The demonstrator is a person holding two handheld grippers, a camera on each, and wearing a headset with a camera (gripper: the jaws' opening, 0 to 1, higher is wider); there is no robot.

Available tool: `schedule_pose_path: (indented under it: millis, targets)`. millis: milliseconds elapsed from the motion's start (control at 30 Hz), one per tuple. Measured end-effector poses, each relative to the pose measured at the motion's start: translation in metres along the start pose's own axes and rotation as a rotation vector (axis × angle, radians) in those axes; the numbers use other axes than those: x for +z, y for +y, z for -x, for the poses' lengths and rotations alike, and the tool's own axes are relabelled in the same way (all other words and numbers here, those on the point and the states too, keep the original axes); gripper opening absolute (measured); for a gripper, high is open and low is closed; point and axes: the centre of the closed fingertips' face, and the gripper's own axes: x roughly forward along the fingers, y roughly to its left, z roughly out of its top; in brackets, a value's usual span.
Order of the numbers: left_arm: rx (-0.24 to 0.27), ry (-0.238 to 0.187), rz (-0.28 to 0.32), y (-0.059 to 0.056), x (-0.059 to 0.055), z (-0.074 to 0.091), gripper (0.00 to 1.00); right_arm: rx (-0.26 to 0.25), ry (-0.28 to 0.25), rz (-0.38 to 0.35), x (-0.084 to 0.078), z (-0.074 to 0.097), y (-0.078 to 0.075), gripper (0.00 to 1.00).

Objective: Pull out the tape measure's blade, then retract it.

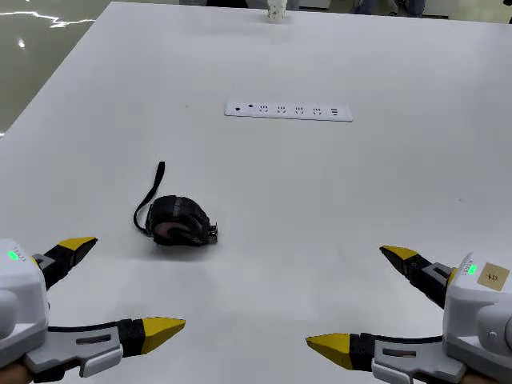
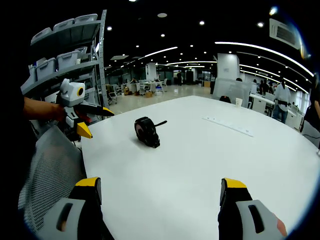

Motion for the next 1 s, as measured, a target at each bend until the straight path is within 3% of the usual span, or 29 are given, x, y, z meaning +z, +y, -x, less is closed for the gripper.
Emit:
schedule_pose_path:
  millis: [1000]
  targets:
    - [-0.009, 0.012, -0.024, 0.0025, 0.0013, 0.0015, 0.99, 0.044, 0.032, 0.026, 0.0028, 0.0002, 0.0024, 0.97]
